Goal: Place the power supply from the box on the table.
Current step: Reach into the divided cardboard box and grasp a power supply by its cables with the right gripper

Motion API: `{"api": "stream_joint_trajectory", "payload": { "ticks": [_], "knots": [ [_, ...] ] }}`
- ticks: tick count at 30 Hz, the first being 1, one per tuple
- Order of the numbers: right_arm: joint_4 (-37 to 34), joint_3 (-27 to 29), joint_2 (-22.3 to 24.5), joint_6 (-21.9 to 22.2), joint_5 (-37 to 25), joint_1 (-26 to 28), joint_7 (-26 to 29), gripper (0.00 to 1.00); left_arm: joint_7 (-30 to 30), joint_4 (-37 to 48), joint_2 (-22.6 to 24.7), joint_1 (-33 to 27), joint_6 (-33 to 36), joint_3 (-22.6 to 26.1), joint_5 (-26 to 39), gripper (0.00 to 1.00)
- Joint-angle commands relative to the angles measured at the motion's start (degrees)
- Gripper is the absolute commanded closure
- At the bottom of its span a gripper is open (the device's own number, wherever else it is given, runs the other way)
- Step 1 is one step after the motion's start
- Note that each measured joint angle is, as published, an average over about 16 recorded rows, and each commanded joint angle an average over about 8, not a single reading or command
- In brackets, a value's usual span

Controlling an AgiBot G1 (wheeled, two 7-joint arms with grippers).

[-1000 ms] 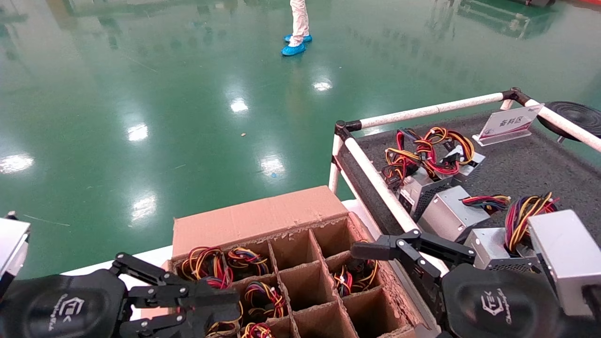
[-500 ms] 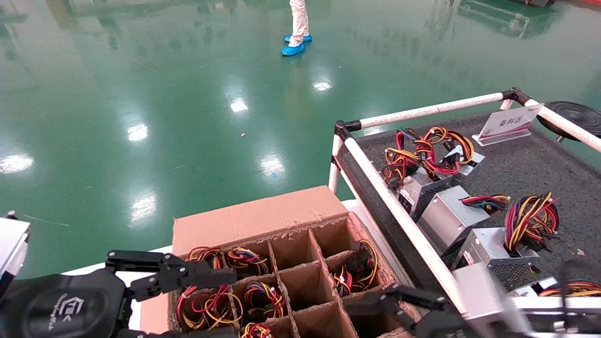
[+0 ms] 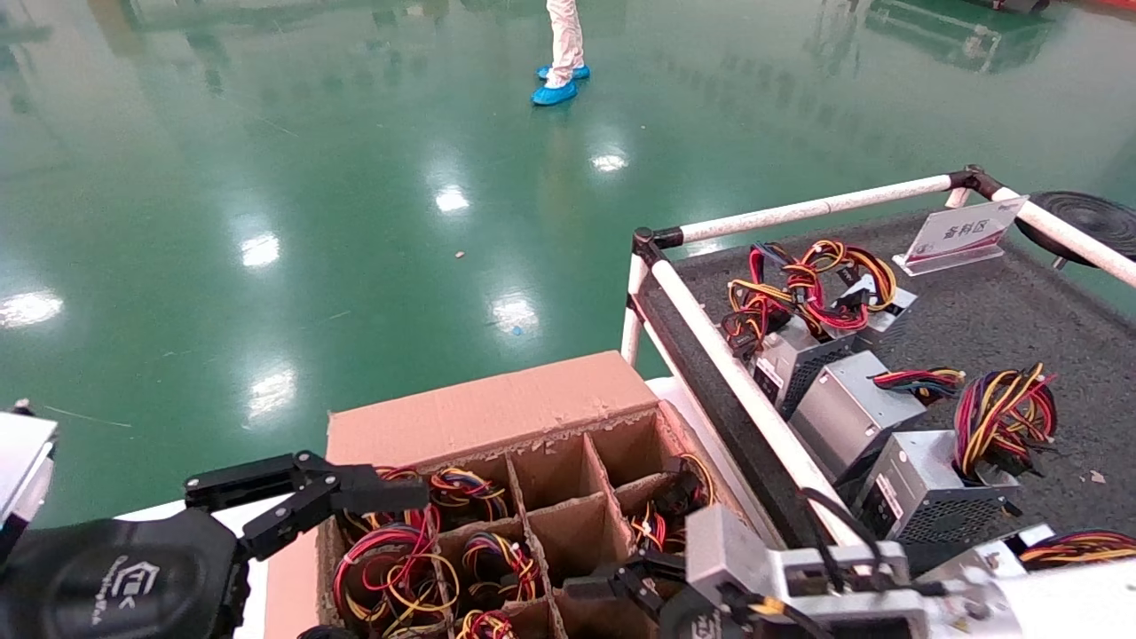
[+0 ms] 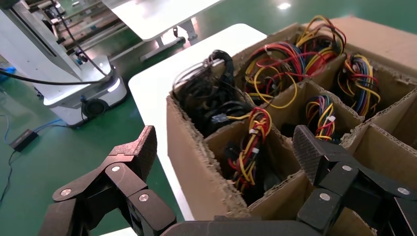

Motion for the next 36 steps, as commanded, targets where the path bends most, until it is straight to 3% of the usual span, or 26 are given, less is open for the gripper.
{"api": "stream_joint_trajectory", "payload": {
  "ticks": [1, 9, 11, 16, 17, 19, 36],
  "knots": [
    [-2.3, -0.8, -1.6, -0.1, -1.3, 1.1, -0.8, 0.00, 0.0, 0.0, 0.0, 0.0, 0.0, 0.0, 0.0, 0.00],
    [-11.6, -2.9, -7.2, -1.1, -3.9, 4.5, -4.9, 0.04, 0.0, 0.0, 0.0, 0.0, 0.0, 0.0, 0.0, 0.00],
    [-13.8, -3.3, -8.5, -1.3, -4.3, 5.1, -6.0, 0.20, 0.0, 0.0, 0.0, 0.0, 0.0, 0.0, 0.0, 0.00],
    [-19.1, -3.9, -11.5, -1.8, -5.0, 6.5, -8.3, 0.82, 0.0, 0.0, 0.0, 0.0, 0.0, 0.0, 0.0, 0.00],
    [-20.1, -4.1, -11.9, -1.9, -5.1, 6.7, -8.7, 0.91, 0.0, 0.0, 0.0, 0.0, 0.0, 0.0, 0.0, 0.00],
    [-21.8, -4.3, -12.8, -2.3, -5.2, 7.1, -9.6, 1.00, 0.0, 0.0, 0.0, 0.0, 0.0, 0.1, 0.0, 0.00],
    [-28.4, -5.6, -15.3, -2.9, -6.2, 7.9, -12.6, 1.00, 0.0, 0.0, 0.0, 0.0, 0.0, 0.1, -0.1, 0.00]
  ]
}}
